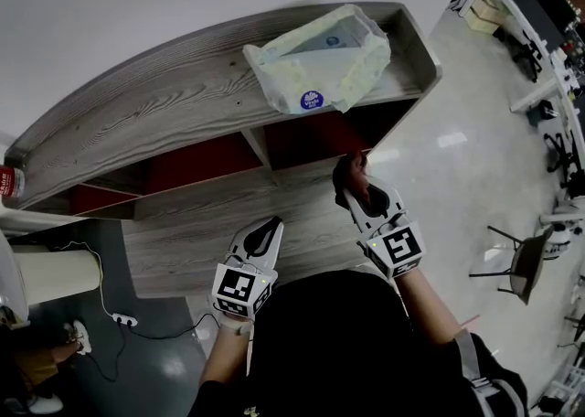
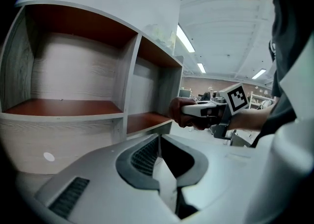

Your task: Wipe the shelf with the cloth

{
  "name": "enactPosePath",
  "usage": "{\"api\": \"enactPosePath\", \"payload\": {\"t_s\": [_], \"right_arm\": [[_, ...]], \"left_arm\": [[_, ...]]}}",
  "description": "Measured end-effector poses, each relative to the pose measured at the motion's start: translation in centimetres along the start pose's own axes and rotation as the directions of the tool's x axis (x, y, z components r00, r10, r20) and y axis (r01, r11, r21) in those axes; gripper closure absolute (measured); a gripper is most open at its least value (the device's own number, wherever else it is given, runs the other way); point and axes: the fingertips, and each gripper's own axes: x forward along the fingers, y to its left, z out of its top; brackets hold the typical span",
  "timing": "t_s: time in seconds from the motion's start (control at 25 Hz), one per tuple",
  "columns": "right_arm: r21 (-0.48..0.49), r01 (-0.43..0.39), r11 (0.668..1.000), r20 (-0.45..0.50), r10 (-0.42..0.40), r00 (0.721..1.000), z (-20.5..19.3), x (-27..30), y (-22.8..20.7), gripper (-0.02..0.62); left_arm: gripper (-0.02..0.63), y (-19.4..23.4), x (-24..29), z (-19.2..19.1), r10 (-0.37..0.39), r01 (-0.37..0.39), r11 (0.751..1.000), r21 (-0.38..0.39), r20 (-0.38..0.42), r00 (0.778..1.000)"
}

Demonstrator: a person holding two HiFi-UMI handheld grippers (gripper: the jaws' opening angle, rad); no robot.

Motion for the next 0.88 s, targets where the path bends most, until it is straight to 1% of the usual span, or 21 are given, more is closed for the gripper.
{"api": "enactPosePath", "payload": {"t_s": [0.12, 0.36, 0.64, 0.88], "right_arm": [[0.004, -0.028, 1.0, 0.006, 0.028, 1.0, -0.1, -1.0, 0.9, 0.52], [0.025, -0.053, 0.998, 0.012, 0.053, 0.999, -0.6, -2.0, 1.7, 0.52], [0.086, -0.054, 0.995, 0.023, 0.052, 0.998, -0.7, -2.4, 1.6, 0.522], [0.074, -0.081, 0.994, 0.023, 0.08, 0.997, -0.8, -2.4, 2.1, 0.526]], "left_arm": [[0.594, -0.5, 0.0, 0.4, -0.018, 0.018, 1.0, 0.012, 0.013, 1.0], [0.594, -0.6, 0.1, 0.6, -0.03, 0.03, 0.999, 0.021, 0.023, 0.999], [0.594, -0.5, 0.0, 0.7, -0.025, 0.025, 0.999, 0.021, 0.03, 0.999], [0.594, -0.4, 0.0, 0.8, -0.024, 0.023, 0.999, 0.021, 0.031, 0.999]]}}
